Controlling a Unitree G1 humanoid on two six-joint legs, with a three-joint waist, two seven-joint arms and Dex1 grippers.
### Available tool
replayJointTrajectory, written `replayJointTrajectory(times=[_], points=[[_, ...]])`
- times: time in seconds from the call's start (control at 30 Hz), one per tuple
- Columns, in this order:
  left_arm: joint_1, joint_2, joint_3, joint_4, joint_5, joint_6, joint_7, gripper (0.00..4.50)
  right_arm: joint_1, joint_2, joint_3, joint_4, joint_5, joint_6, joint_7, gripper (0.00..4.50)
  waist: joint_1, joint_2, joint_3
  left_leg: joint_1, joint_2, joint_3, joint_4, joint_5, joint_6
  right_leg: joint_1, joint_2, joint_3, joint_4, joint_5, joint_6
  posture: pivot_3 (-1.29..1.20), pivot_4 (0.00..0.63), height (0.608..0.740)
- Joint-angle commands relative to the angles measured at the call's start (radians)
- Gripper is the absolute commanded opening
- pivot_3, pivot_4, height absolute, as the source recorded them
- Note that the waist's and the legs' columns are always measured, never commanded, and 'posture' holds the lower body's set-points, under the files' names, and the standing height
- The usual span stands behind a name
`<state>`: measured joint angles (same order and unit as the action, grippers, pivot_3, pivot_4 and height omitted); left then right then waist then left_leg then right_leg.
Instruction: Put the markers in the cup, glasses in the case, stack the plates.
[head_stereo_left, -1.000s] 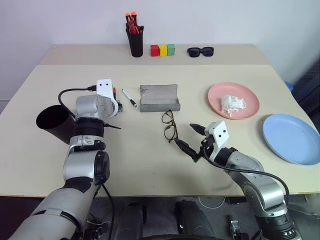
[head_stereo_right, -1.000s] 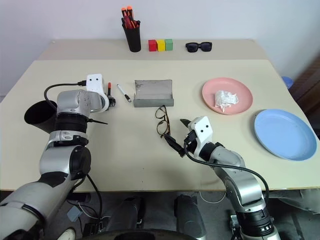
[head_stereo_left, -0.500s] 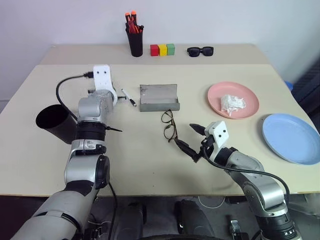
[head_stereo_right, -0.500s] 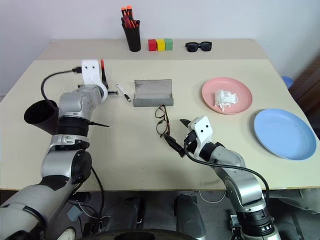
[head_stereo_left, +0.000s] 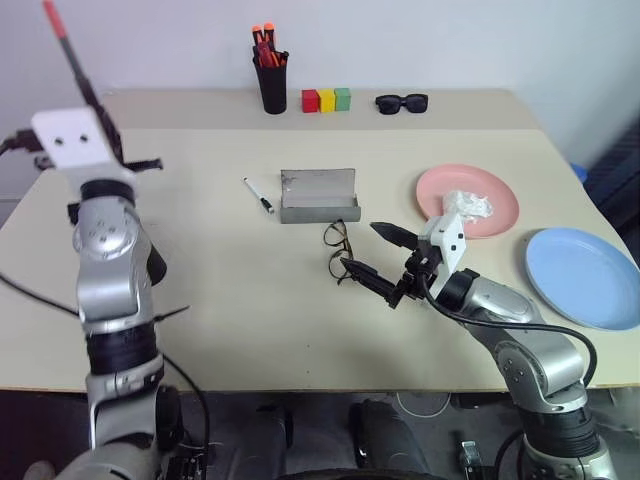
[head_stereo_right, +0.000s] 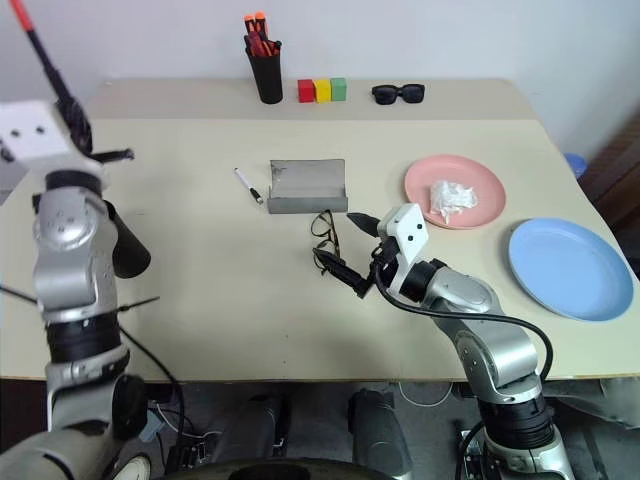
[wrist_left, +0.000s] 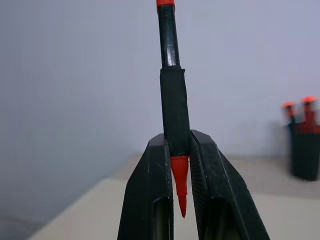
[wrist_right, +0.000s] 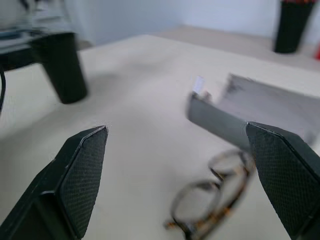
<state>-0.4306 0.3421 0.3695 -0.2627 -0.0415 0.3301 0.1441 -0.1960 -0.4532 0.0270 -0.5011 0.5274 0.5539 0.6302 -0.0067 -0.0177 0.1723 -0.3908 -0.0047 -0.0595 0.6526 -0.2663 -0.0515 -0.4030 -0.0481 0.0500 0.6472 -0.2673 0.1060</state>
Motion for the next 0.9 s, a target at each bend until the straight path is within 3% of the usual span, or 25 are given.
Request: replayJointTrajectory(times=[0.03, 0.4, 0.9], points=[[0.077, -0.02, 0.022, -0.175, 0.014, 0.023, 0.017, 0.02, -0.019, -0.027, -0.004, -0.012, 0.027, 0.001, 0.046, 4.5, -0.001, 0.0, 0.0, 0.0, 0.0, 0.0, 0.0, 0.0, 0.0, 0.0, 0.0, 0.0, 0.0, 0.0, 0.0, 0.0, 0.15, 0.74], [0.275, -0.128, 0.003, -0.317, 0.133, 0.054, 0.1, 0.02, -0.049, -0.028, 0.036, 0.071, -0.016, -0.05, 0.1, 4.5, -0.007, -0.001, 0.0, 0.002, 0.001, 0.001, 0.001, 0.001, 0.002, 0.002, 0.002, 0.0, 0.0, 0.001, -0.002, 0.0, 0.15, 0.74], [0.34, -0.196, -0.012, -0.296, 0.152, 0.028, 0.094, 0.02, -0.047, -0.013, 0.045, 0.075, -0.03, -0.064, 0.097, 4.5, -0.006, -0.001, 0.0, 0.001, 0.001, 0.001, 0.001, 0.001, 0.002, 0.002, 0.002, 0.0, -0.002, 0.001, -0.002, 0.0, 0.15, 0.74]])
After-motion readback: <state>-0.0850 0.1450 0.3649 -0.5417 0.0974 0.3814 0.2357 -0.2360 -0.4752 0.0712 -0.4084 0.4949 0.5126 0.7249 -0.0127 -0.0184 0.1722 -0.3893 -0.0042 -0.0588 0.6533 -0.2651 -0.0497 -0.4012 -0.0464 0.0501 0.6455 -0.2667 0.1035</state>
